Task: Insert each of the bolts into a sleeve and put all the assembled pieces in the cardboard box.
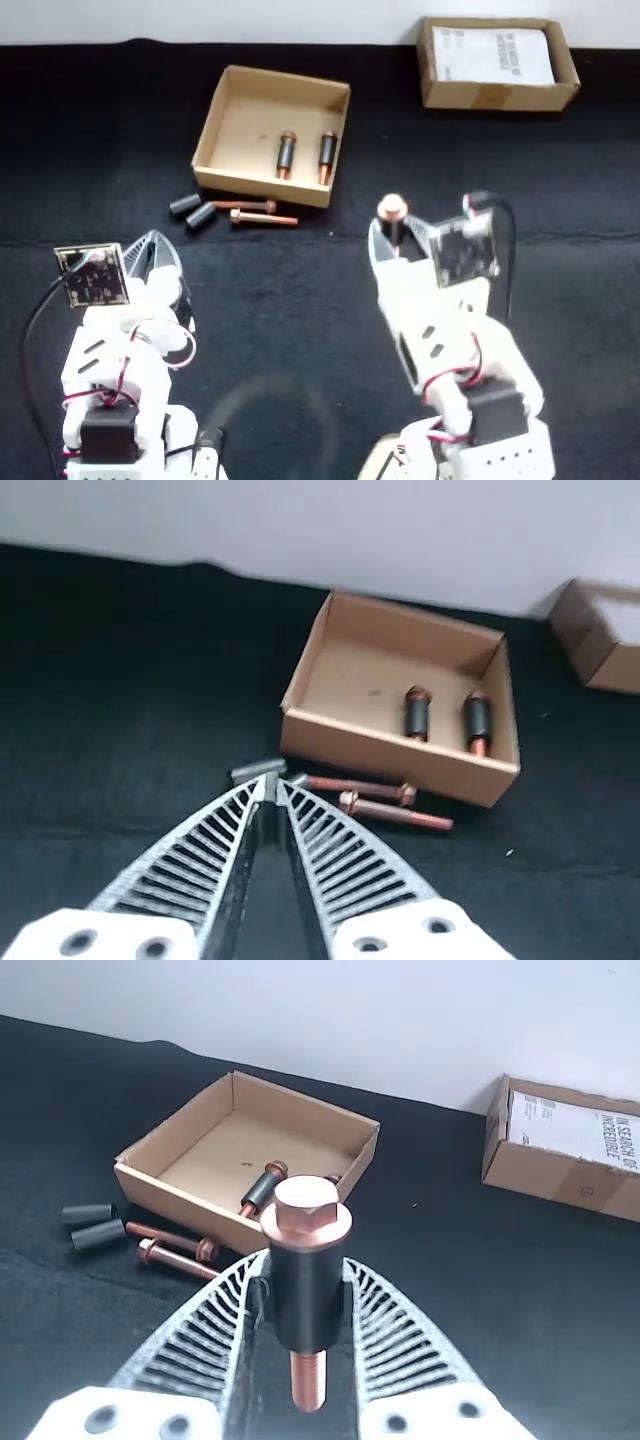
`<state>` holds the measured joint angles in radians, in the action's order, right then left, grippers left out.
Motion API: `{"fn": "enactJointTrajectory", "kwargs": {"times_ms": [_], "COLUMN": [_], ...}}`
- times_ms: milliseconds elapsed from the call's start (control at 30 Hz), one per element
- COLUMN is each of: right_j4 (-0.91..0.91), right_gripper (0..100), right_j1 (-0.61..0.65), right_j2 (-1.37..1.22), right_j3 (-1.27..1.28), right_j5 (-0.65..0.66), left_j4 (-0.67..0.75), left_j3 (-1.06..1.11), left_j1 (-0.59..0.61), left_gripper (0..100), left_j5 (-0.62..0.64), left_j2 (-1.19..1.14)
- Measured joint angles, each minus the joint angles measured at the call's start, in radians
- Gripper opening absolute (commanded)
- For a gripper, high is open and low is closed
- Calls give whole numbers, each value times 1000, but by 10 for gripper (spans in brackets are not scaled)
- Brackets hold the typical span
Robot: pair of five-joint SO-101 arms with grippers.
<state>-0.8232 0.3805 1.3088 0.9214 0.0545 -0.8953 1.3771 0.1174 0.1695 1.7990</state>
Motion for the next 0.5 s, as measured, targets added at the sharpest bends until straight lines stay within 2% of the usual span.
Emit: {"fn": "enactJointTrajectory", "kwargs": {"times_ms": [267,500], "right_j4": [-133,-235], "right_gripper": [7,7], "right_j1": [0,0], "right_j2": [-485,-847], "right_j3": [-522,-925], "right_j5": [0,0], "left_j4": [0,0], "left_j3": [184,295], "left_j1": [81,94], "left_gripper": [10,10], "left_j5": [0,0], "left_j2": [0,0]}}
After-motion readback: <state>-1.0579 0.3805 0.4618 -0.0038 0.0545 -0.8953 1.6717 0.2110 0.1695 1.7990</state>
